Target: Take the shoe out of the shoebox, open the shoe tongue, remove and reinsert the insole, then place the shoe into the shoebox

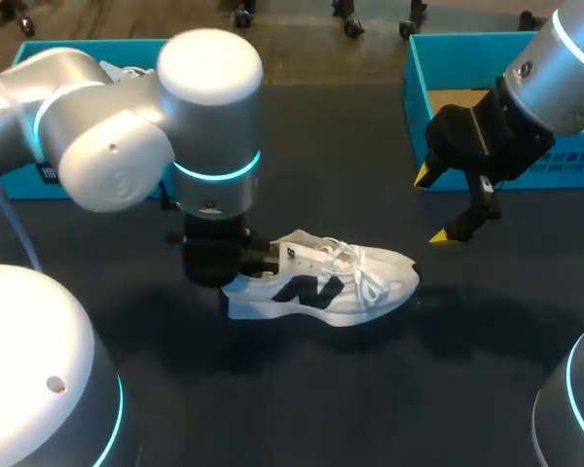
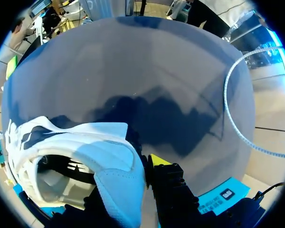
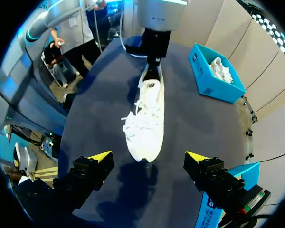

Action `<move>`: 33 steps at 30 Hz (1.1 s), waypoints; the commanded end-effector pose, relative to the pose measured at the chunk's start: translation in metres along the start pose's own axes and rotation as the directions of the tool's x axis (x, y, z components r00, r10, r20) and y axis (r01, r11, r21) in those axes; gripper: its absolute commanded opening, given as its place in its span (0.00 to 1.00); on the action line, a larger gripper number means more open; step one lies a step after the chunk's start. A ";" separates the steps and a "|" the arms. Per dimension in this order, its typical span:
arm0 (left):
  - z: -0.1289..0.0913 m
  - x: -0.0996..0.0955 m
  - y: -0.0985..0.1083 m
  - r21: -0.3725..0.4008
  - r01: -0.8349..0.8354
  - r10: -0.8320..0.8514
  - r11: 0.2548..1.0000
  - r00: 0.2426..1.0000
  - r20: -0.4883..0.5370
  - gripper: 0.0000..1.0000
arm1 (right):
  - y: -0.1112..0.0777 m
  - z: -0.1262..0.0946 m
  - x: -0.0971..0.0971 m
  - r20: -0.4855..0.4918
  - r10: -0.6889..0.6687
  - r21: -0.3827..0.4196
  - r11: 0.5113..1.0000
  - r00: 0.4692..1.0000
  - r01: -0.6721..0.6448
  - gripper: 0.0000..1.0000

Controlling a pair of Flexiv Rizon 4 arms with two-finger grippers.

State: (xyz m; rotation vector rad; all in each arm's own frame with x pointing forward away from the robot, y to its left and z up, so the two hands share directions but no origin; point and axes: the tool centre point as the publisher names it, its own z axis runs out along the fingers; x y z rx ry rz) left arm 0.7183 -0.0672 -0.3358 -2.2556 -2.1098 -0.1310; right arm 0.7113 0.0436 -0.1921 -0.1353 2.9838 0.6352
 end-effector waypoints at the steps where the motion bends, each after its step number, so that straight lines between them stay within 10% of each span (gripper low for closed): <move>1: 0.016 -0.015 0.006 -0.003 0.013 -0.013 1.000 1.000 -0.008 0.00 | 0.000 0.002 -0.001 0.000 0.001 0.002 1.000 1.000 -0.001 1.00; 31: 0.063 -0.025 0.001 0.040 0.031 -0.029 0.999 0.999 -0.038 0.00 | 0.000 0.002 -0.001 0.000 0.001 0.002 1.000 1.000 -0.001 1.00; 33: 0.063 -0.025 0.000 0.041 0.032 -0.030 0.999 0.999 -0.039 0.39 | 0.000 0.002 -0.001 0.000 0.001 0.002 1.000 1.000 -0.001 1.00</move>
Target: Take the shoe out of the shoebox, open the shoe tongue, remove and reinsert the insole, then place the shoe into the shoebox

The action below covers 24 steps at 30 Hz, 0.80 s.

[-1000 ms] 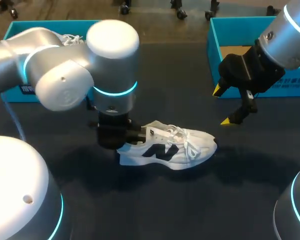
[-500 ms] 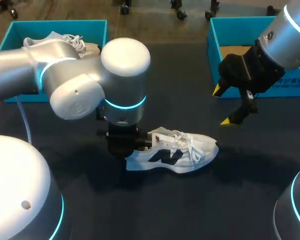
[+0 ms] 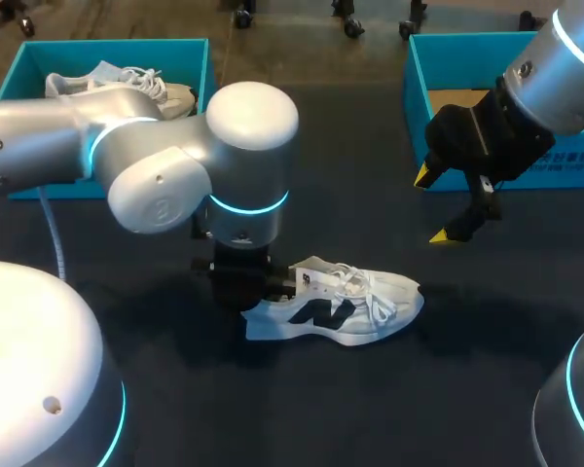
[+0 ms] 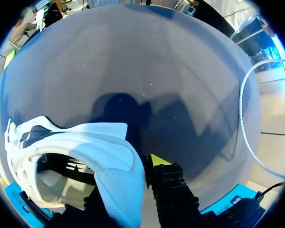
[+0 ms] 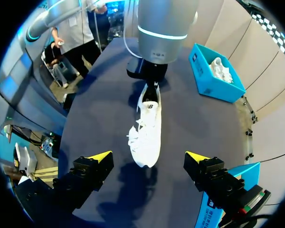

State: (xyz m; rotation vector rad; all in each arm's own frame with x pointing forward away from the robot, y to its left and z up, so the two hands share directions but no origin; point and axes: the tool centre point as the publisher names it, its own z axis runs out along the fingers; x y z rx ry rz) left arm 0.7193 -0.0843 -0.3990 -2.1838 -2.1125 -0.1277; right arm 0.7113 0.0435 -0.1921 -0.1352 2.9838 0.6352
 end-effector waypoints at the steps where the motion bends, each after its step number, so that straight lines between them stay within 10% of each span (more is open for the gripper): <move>1: 0.000 -0.002 -0.002 0.008 -0.002 0.002 1.000 1.000 -0.002 0.46 | 0.000 0.002 -0.001 0.000 0.001 0.002 1.000 1.000 -0.001 1.00; 5: -0.012 0.000 -0.006 0.015 -0.006 0.006 1.000 1.000 0.023 1.00 | 0.000 0.002 -0.001 0.000 0.001 0.002 1.000 1.000 -0.001 1.00; 24: -0.069 0.014 -0.013 0.117 0.118 -0.144 0.986 0.959 0.245 1.00 | 0.000 0.002 -0.001 0.000 0.001 0.002 1.000 1.000 -0.001 1.00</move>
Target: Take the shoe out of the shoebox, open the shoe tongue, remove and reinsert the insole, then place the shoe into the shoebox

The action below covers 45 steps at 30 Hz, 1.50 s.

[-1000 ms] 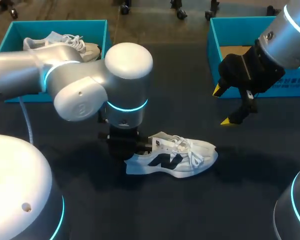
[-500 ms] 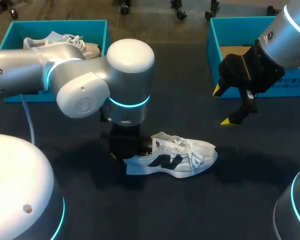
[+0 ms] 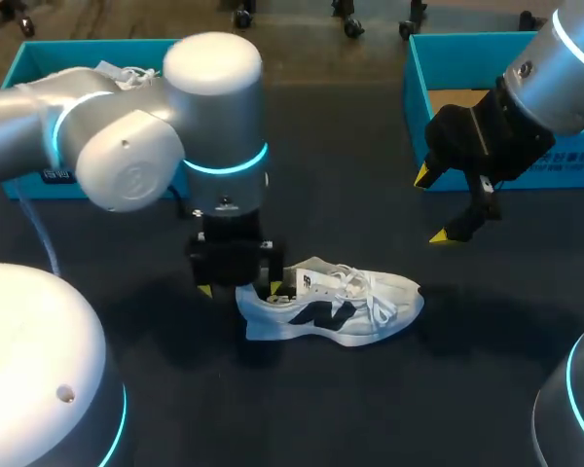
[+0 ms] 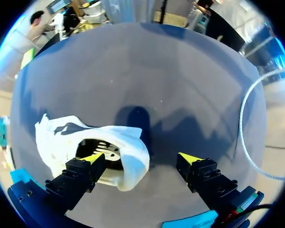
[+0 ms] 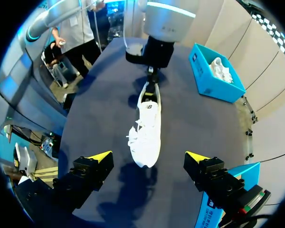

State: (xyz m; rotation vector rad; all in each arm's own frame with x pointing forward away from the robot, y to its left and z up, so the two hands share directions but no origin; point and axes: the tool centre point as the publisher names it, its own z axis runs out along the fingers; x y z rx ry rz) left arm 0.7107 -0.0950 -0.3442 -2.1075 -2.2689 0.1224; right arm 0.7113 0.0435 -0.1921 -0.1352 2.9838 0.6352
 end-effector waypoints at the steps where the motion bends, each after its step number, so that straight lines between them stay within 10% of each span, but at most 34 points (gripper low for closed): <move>1: -0.018 0.015 -0.003 0.032 0.048 -0.051 0.998 0.993 0.102 1.00 | 0.000 0.002 -0.001 0.000 0.001 0.002 1.000 1.000 -0.001 1.00; 28: -0.034 0.062 -0.011 0.401 0.319 -0.449 0.859 0.846 0.288 1.00 | 0.000 0.002 -0.001 0.000 0.001 0.002 1.000 1.000 -0.001 1.00; 45: -0.033 0.062 -0.011 0.423 0.325 -0.462 0.846 0.844 0.273 1.00 | 0.000 0.002 -0.001 0.000 0.001 0.002 1.000 1.000 -0.001 1.00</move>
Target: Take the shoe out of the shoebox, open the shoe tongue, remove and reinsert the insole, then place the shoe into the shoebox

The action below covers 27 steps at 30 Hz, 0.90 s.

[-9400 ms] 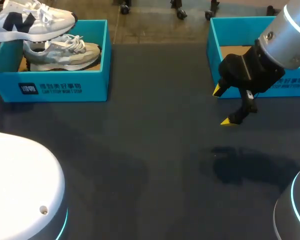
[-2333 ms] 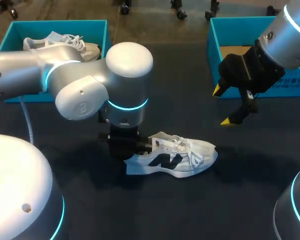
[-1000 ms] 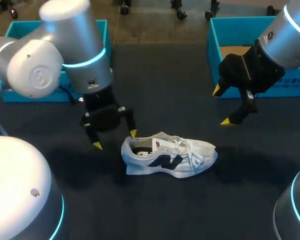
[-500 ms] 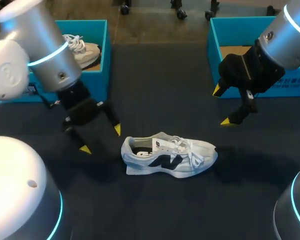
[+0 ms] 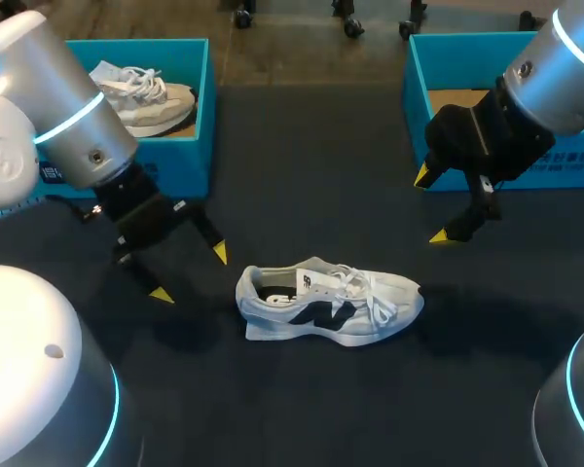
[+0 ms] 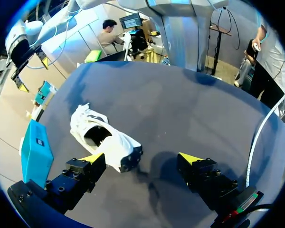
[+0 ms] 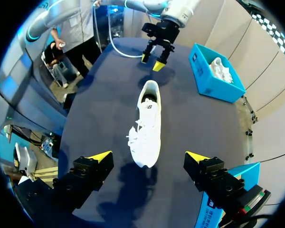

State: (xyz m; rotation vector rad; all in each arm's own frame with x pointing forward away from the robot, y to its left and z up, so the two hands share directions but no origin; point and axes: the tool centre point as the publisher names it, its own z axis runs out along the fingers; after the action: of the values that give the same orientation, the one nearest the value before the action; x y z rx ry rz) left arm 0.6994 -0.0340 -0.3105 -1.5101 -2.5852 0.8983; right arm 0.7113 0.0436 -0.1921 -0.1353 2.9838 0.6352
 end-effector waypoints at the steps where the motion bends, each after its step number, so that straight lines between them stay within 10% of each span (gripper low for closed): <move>1: 0.003 0.002 -0.001 0.043 0.075 -0.075 0.996 0.997 0.009 1.00 | 0.000 0.002 -0.001 0.000 0.001 0.002 1.000 1.000 -0.001 1.00; 15: 0.001 0.003 0.007 0.292 0.622 -0.663 0.726 0.746 0.059 1.00 | 0.000 0.002 -0.001 0.000 0.001 0.002 1.000 1.000 -0.001 1.00; 27: 0.036 0.013 0.019 0.373 0.758 -0.833 0.534 0.547 0.080 1.00 | 0.000 0.002 -0.001 0.000 0.001 0.002 1.000 1.000 -0.001 1.00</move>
State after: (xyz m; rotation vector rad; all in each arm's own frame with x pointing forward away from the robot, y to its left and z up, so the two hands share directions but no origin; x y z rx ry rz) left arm 0.7042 -0.0316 -0.3405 -0.2622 -2.6432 1.1955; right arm 0.7113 0.0435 -0.1921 -0.1351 2.9838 0.6352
